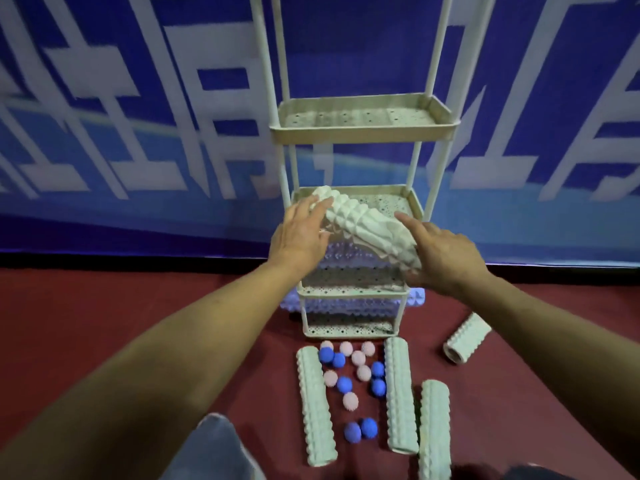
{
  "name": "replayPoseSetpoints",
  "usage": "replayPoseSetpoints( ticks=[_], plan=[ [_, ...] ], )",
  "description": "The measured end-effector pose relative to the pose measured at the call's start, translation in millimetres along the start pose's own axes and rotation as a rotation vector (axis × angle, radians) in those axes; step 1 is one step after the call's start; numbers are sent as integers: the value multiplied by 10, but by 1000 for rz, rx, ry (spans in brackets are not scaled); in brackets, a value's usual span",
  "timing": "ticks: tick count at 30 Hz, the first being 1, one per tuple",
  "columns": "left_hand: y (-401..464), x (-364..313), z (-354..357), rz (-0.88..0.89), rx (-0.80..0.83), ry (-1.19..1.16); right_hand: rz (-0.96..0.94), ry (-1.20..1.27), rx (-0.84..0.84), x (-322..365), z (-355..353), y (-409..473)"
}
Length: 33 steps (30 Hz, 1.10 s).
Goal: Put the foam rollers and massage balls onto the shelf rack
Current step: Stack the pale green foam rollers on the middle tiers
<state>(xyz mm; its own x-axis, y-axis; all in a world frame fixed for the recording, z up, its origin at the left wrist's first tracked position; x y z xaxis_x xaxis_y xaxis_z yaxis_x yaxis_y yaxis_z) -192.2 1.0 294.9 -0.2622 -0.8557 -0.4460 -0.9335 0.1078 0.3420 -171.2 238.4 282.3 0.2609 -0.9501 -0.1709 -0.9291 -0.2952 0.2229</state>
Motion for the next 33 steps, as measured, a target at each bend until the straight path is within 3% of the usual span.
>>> replayPoseSetpoints(
  ticks=[6, 13, 16, 20, 24, 33],
  plan=[
    [366, 174, 442, 73, 224, 153, -64, -81, -9, -21, 333, 706],
    [1020, 343, 732, 107, 208, 224, -199, -139, -81, -22, 592, 1658],
    [1117, 415, 864, 72, 216, 271, -203, -51, 40, -141, 783, 1890],
    [1085, 484, 1009, 54, 274, 234, -199, 8, 160, -250, 969, 1926],
    [1023, 494, 984, 67, 213, 190, -177, 82, 208, -230, 953, 1927],
    [851, 387, 772, 151, 147, 211, -232, 115, 16, -165, 946, 1632]
  ],
)
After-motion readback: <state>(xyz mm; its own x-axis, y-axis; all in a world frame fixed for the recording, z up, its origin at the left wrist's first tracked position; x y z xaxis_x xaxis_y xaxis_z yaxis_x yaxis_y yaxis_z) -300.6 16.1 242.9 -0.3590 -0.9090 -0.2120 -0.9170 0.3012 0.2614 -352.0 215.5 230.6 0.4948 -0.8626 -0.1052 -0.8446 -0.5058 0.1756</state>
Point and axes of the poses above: each hand's wrist, its own y-axis towards the middle knuckle, its own z-axis out of the palm, x = y × z, the point moved 5 cm from there along y, towards the middle knuckle, and after that the axes turned 10 degrees about -y, right-handed, at the moved point
